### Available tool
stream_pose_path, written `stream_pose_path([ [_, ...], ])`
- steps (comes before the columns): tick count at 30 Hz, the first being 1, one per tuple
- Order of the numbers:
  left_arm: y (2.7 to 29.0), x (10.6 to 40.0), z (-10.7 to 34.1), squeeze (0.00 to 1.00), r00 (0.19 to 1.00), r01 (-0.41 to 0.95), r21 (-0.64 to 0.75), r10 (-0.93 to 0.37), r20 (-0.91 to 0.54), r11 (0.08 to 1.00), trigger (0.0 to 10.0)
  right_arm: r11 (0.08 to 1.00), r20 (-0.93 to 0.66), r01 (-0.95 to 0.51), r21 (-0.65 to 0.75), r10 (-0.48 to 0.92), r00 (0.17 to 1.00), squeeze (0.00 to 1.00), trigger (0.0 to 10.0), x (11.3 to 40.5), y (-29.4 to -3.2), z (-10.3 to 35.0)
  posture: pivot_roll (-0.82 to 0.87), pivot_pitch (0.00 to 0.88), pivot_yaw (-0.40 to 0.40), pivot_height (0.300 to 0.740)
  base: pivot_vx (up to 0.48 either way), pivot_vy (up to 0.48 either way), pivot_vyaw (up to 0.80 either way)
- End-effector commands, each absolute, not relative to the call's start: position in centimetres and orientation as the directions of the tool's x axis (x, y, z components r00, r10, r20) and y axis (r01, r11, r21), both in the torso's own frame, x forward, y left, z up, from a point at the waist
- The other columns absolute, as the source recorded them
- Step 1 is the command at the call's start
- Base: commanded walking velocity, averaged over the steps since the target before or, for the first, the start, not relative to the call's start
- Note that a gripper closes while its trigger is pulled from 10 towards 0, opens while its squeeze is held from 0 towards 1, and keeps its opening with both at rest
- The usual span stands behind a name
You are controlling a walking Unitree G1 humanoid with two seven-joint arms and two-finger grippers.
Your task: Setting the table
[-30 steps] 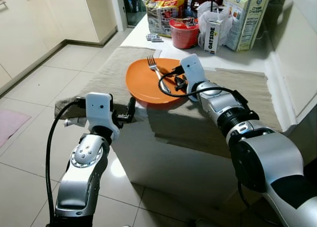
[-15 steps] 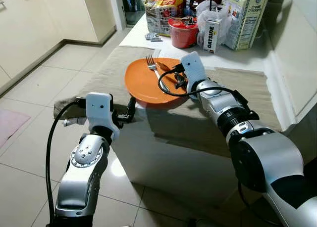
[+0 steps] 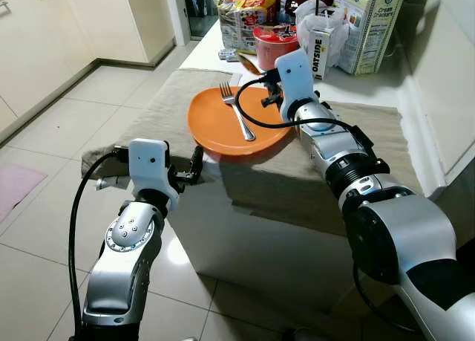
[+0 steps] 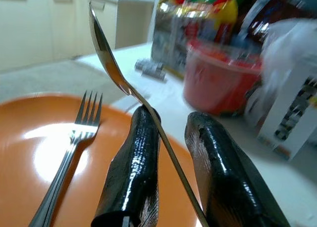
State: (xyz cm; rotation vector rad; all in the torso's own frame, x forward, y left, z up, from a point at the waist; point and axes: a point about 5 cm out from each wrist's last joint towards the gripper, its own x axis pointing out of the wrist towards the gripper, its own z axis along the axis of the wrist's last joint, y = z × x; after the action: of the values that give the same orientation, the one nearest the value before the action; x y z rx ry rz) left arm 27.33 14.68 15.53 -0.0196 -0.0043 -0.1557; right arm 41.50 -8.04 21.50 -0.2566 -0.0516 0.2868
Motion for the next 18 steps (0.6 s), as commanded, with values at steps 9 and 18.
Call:
stream_pose_path([
  [9, 15.4, 27.8, 15.4, 0.00, 0.990, 0.140, -0.007, -0.140, -0.003, 0.990, 10.0, 0.950, 0.212, -0.201, -0.237, 0.252, 0.944, 0.02, 0.0, 40.8, -8.9, 22.0, -0.08, 0.038, 0.089, 0.740, 0.000, 0.000, 0.00],
  [18, 15.5, 28.5, 15.4, 0.00, 0.986, 0.164, 0.022, -0.164, 0.003, 0.986, 10.0, 0.967, 0.316, -0.066, -0.245, 0.144, 0.938, 0.08, 0.0, 38.8, -11.2, 19.5, -0.11, 0.003, 0.111, 0.740, 0.000, 0.000, 0.00],
])
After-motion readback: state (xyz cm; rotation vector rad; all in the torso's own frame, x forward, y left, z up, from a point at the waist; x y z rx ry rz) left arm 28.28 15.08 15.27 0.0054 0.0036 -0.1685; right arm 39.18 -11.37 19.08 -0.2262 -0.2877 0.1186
